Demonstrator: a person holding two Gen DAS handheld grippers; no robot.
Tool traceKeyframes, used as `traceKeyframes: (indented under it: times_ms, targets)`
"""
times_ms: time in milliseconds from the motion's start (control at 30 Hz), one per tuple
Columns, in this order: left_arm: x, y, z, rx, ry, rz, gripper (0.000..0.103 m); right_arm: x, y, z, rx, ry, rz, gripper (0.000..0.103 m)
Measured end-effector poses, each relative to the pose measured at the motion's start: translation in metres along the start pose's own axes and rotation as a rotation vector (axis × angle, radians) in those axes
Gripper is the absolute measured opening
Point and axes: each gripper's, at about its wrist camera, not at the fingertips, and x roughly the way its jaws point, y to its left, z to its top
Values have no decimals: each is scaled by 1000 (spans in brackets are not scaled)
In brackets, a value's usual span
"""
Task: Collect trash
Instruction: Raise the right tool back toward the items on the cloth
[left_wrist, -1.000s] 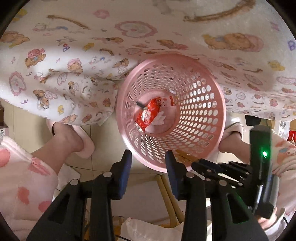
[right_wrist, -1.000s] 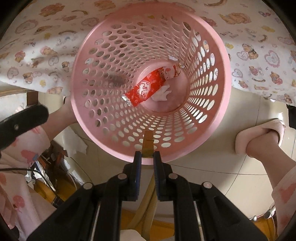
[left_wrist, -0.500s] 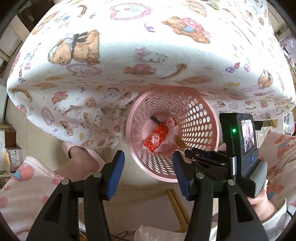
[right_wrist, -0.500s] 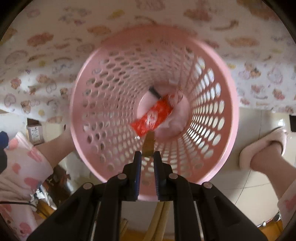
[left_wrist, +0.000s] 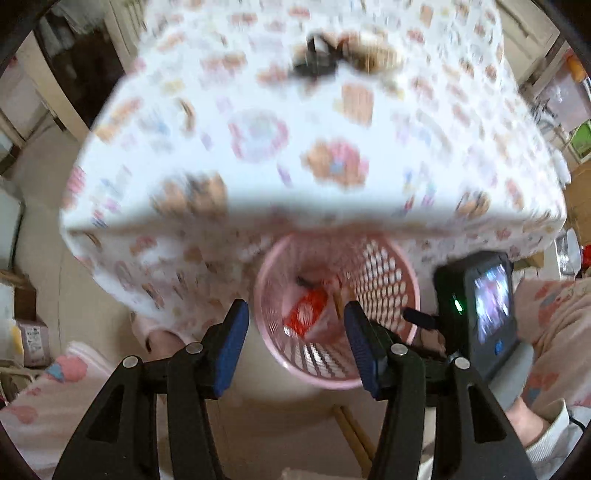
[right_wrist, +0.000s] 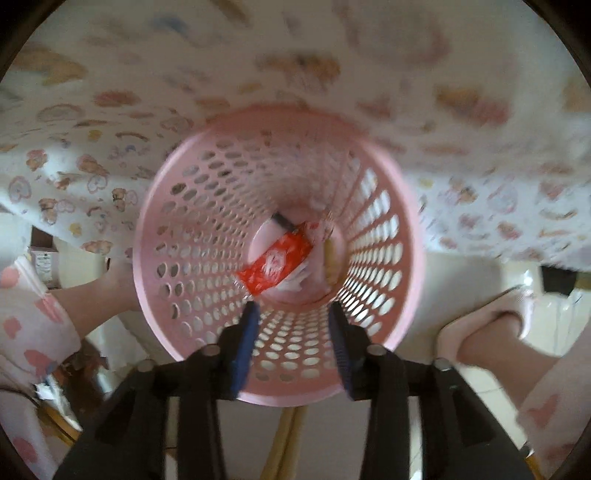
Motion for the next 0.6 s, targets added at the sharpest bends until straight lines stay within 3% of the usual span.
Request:
traceKeyframes:
  times_ms: [67, 133, 233, 333, 400, 500, 600]
  targets:
    - [-12, 3, 5, 11, -48, 2, 55, -20, 3, -1, -18, -58, -13, 46]
    - [-27, 14, 11, -24, -101, -12, 55, -39, 4, -3, -26, -110, -26, 56]
    - [-48, 24, 14, -34, -199, 43, 59, -73, 8, -6, -54, -220, -52, 61]
    - [-68, 29, 14, -41, -300, 75, 82, -106, 13, -10, -92, -328, -66, 75]
    - [-78, 31, 15, -49, -359, 72, 90, -123, 14, -12, -98, -387, -70, 82]
    - [-88, 29, 15, -36, -426, 91, 95, -143, 14, -10, -84, -442, -61, 90]
    - [-91, 27, 15, -30, -467, 90, 98, -157, 10, -8, -70, -485, -53, 91]
